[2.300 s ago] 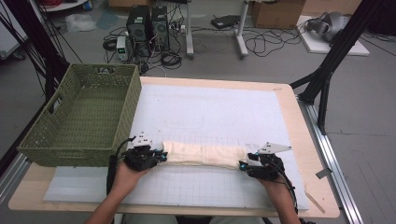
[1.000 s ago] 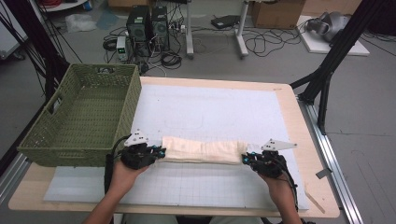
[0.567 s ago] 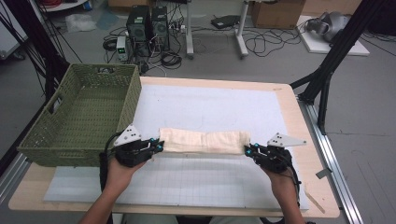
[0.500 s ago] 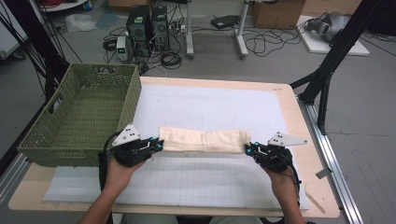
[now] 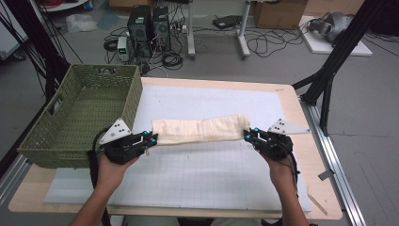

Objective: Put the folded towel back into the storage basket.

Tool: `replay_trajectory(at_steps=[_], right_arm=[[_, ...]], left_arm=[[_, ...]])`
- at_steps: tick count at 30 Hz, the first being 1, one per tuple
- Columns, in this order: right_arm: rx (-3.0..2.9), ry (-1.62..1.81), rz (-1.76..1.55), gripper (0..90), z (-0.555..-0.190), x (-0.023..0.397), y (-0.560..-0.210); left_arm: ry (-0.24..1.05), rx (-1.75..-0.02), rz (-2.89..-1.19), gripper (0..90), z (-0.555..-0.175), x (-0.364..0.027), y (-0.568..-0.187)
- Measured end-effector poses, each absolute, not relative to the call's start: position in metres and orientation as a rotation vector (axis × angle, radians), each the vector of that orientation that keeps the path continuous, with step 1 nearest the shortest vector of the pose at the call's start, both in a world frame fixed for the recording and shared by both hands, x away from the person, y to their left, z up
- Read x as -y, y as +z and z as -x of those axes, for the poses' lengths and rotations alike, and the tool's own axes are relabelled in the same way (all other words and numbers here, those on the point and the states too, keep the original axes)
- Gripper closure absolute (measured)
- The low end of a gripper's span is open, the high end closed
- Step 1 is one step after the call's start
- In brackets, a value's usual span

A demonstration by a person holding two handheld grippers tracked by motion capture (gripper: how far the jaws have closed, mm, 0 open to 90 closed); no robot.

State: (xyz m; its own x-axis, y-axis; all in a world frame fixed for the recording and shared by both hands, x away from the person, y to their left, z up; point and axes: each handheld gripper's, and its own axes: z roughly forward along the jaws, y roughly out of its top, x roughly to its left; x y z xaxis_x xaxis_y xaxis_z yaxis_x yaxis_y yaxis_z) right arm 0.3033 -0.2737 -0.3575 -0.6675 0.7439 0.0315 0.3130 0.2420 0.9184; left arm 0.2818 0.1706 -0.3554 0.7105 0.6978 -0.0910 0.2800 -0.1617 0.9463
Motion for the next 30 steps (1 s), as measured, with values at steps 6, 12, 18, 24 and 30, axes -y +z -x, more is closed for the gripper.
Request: replay_trajectory(at_steps=[6, 12, 18, 24, 30], right_arm=[[-2.109, 1.426, -0.931, 81.1, -0.318, 0.258, -0.346], [-2.115, 1.429, -0.899, 81.1, -0.335, 0.241, -0.334], [-2.130, 1.413, -0.873, 81.2, -0.352, 0.223, -0.321], [-2.136, 1.399, -0.847, 81.2, -0.368, 0.202, -0.308], [-2.153, 1.394, -0.807, 81.2, -0.385, 0.176, -0.295]], left_arm=[[0.484, -0.785, -1.730, 82.2, -0.277, -0.184, -0.342], [0.521, -0.788, -1.713, 82.2, -0.272, -0.196, -0.334], [0.560, -0.782, -1.706, 82.2, -0.267, -0.206, -0.327], [0.586, -0.781, -1.703, 82.2, -0.261, -0.217, -0.321], [0.616, -0.793, -1.693, 82.2, -0.255, -0.232, -0.318]])
